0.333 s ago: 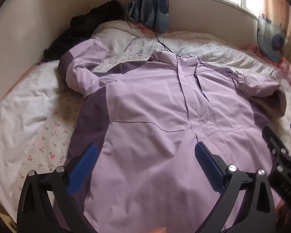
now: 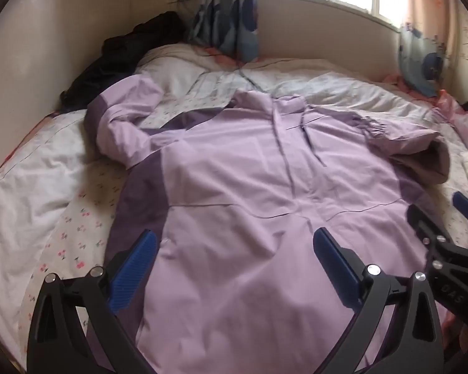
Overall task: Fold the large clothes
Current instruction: 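Move the right gripper toward the jacket sleeve with the gathered cuff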
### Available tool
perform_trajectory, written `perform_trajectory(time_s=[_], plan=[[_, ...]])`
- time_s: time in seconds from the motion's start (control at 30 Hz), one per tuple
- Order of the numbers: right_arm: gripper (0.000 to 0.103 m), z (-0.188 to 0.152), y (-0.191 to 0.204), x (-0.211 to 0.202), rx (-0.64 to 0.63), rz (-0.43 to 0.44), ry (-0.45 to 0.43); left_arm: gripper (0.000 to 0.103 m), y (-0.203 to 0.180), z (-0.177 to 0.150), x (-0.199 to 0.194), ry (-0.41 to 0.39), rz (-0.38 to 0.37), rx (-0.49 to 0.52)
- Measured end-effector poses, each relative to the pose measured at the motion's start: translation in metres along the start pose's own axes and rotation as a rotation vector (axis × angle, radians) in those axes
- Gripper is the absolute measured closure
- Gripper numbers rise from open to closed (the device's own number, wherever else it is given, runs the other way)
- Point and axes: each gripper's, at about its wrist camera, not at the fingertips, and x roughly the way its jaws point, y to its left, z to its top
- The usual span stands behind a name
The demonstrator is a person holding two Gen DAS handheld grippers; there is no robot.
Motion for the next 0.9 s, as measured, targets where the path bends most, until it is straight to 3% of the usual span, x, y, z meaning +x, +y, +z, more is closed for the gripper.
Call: perform_trajectory(time_s=[0.23, 0.9], plan=[[0.006, -0.007, -0.021, -0.015, 0.004, 0.010, 0.019, 0.007, 0.003, 0.000, 0.020, 0.081, -0.079, -0.082], [0.006, -0.013, -0.037, -0.007, 0.026, -0.002, 0.075, 0.007, -0.001, -0.001, 0.036, 0.126, -0.075, -0.106]])
